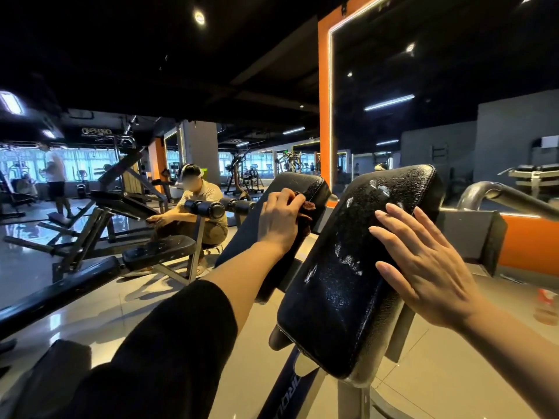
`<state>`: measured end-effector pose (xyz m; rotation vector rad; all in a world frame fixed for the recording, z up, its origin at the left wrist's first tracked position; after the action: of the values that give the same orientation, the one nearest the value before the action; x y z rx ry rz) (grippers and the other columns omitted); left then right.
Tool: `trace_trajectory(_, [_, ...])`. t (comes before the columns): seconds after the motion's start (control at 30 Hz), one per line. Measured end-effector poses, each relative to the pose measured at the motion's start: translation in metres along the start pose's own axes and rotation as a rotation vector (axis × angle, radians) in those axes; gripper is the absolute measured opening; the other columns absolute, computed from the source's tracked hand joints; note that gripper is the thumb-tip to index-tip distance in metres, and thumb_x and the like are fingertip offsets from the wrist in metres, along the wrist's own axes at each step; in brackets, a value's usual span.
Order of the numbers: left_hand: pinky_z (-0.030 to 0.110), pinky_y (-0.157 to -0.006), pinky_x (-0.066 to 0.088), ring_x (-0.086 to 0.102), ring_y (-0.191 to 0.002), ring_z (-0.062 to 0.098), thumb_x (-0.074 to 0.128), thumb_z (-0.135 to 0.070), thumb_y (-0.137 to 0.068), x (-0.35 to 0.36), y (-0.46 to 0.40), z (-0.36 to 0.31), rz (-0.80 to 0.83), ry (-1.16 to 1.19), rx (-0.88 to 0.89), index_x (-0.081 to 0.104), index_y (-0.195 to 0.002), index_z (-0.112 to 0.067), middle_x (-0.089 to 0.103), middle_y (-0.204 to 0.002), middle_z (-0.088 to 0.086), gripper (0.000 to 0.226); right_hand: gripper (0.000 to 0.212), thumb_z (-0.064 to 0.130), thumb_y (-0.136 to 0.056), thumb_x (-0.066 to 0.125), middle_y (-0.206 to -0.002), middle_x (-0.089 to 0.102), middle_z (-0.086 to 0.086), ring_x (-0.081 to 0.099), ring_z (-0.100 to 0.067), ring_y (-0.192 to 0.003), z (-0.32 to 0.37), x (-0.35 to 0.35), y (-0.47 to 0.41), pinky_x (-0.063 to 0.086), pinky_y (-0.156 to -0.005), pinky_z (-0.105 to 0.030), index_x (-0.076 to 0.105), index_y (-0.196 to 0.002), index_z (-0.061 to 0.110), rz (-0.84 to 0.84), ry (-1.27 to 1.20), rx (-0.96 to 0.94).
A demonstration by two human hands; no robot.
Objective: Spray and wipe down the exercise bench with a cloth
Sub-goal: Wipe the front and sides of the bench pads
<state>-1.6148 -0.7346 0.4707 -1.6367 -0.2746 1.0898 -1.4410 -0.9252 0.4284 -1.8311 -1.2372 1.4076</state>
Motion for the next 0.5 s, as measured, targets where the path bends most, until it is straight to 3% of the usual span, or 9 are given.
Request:
trace_trajectory(0.13, [0.031, -0.116, 0.022, 0.02, -0.144, 0.025, 0.062, -0.016, -0.089, 0.03, 0.024, 0.013, 0.205, -0.026, 0.027, 0.04, -0.145, -0.019, 0.029, -0.153, 0.005, 0.06, 0.062, 0.048, -0.102, 0.021, -0.147, 0.044, -0.013, 0.024, -0.025, -0.147, 0.0, 0.0, 0.0, 0.016, -0.12, -0.05, 0.054, -0.134, 0.007, -0.014, 0.003, -0.004])
trace_trajectory(0.2, [0.033, -0.117, 0.023, 0.011, -0.148, 0.022, 0.063, -0.017, -0.089, 0.032, 0.045, 0.025, 0.251, -0.018, 0.035, 0.033, -0.15, -0.023, 0.018, -0.159, 0.001, 0.068, 0.061, 0.048, -0.102, 0.021, -0.148, 0.044, -0.013, 0.023, -0.025, -0.147, 0.001, 0.001, 0.0, 0.015, -0.12, -0.049, 0.054, -0.134, 0.007, -0.025, 0.001, 0.001])
trace_trajectory(0.27, [0.04, -0.113, 0.036, 0.029, -0.143, 0.026, 0.07, -0.011, -0.085, 0.02, 0.067, 0.03, 0.216, 0.01, 0.048, 0.046, -0.143, -0.019, 0.034, -0.153, 0.006, 0.063, 0.062, 0.048, -0.102, 0.021, -0.148, 0.044, -0.014, 0.023, -0.024, -0.147, 0.001, 0.001, 0.0, 0.014, -0.121, -0.048, 0.053, -0.134, 0.006, -0.03, 0.004, 0.001])
trace_trajectory(0.33, [0.047, -0.099, 0.05, 0.056, -0.122, 0.033, 0.084, -0.005, -0.068, 0.009, 0.096, 0.035, 0.131, -0.012, 0.131, 0.065, -0.121, -0.007, 0.059, -0.131, 0.014, 0.056, 0.062, 0.048, -0.102, 0.021, -0.147, 0.044, -0.014, 0.023, -0.025, -0.147, 0.001, 0.0, 0.0, 0.014, -0.121, -0.048, 0.054, -0.134, 0.006, -0.034, 0.004, 0.005])
trace_trajectory(0.4, [0.042, -0.094, 0.051, 0.065, -0.109, 0.033, 0.09, -0.008, -0.059, 0.004, 0.135, 0.043, 0.087, -0.041, 0.22, 0.072, -0.105, -0.005, 0.068, -0.116, 0.015, 0.049, 0.061, 0.047, -0.102, 0.022, -0.147, 0.045, -0.015, 0.023, -0.025, -0.147, 0.002, 0.0, -0.001, 0.014, -0.12, -0.049, 0.054, -0.133, 0.005, -0.031, 0.002, 0.005])
trace_trajectory(0.5, [0.043, -0.082, 0.059, 0.069, -0.094, 0.031, 0.091, -0.017, -0.06, -0.004, 0.174, 0.056, 0.105, -0.003, 0.257, 0.07, -0.106, -0.009, 0.07, -0.106, 0.013, 0.052, 0.061, 0.047, -0.101, 0.023, -0.146, 0.045, -0.015, 0.023, -0.025, -0.146, 0.003, 0.0, 0.0, 0.013, -0.121, -0.048, 0.054, -0.132, 0.005, -0.024, 0.005, 0.015])
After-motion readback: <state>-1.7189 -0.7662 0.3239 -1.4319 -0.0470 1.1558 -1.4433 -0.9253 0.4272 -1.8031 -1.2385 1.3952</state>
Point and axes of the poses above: each hand's wrist, its own y-axis away from the middle knuckle, its own x-axis out of the palm, z = x × y, the point moved 3 cm from there along -y, towards the middle knuckle
